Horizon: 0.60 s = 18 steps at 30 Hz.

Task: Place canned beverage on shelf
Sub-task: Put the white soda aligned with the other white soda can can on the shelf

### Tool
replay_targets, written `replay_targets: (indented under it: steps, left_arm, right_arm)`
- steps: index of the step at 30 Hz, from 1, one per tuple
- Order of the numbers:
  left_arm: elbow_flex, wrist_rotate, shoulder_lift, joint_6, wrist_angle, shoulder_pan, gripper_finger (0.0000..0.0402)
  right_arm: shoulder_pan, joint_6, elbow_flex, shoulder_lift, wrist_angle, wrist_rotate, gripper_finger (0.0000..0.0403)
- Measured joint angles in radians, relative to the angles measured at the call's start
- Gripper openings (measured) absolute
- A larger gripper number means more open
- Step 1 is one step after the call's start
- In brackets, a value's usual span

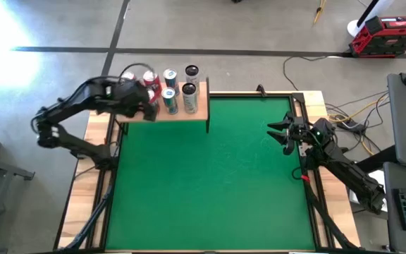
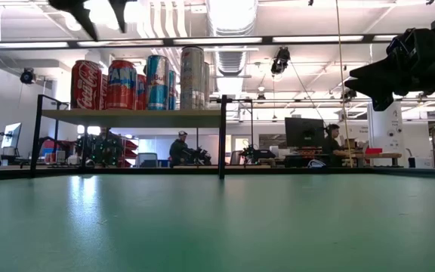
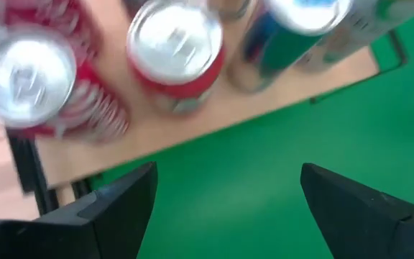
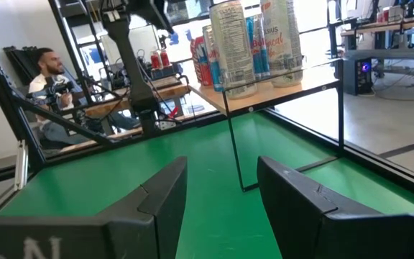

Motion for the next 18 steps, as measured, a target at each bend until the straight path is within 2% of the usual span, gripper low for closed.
replay_targets:
  steps: [4,9,14,18]
  left_arm:
    - [-0.139,0.002,-0.112,-0.078,0.002,-0.065,0.0326]
    - [-0.33,-0.006,-0.244,-0.207,0.038,-0.205,0.0326]
    - [-0.594,-0.088,-0.408,-0.375,0.191,-0.379,0.0326]
    - [-0.789,-0.157,-0.518,-0.42,0.375,-0.495,0.0326]
  right_arm:
    - [0.0,0.0,0.0,0.0,0.0,0.0,0.0162]
    - [0.0,0.0,0.0,0.0,0.0,0.0,0.0162]
    - [0.0,0.0,0.0,0.0,0.0,0.0,0.0162]
    - [0.0,0.0,0.0,0.0,0.0,0.0,0.0162]
